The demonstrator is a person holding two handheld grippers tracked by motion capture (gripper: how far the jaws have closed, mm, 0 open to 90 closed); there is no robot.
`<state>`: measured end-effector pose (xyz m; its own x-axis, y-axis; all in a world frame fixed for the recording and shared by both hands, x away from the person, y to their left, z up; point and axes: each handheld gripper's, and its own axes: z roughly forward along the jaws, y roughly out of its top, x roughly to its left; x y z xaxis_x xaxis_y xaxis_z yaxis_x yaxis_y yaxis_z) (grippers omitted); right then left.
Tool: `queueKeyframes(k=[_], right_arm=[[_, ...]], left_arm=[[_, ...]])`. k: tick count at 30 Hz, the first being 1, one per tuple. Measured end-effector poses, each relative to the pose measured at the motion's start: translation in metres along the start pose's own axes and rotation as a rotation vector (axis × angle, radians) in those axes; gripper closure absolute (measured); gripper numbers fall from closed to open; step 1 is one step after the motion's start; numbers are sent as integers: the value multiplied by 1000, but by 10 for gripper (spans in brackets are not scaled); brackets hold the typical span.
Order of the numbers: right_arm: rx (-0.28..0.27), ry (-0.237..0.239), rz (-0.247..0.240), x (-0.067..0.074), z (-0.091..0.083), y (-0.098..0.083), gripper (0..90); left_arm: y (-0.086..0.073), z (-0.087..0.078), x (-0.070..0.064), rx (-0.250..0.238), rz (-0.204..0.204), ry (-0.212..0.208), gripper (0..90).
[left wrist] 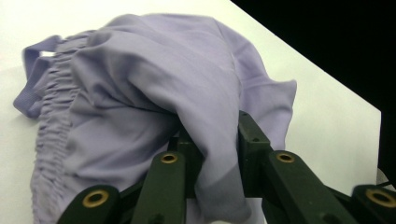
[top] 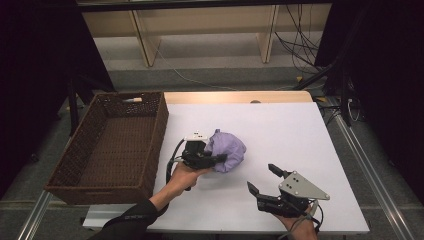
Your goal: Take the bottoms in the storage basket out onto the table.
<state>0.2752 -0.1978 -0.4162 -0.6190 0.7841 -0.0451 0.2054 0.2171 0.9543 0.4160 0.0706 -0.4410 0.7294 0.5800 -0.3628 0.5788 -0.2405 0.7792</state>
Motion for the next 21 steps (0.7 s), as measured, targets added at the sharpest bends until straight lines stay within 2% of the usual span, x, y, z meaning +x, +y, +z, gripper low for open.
queueKeyframes(k=[14, 21], right_arm=[[0, 0, 1, 0, 0, 0, 196], [0, 0, 0, 0, 0, 0, 196]], left_arm=[[-5, 7, -5, 37, 23, -18, 711], [-6, 9, -8, 38, 34, -25, 680]])
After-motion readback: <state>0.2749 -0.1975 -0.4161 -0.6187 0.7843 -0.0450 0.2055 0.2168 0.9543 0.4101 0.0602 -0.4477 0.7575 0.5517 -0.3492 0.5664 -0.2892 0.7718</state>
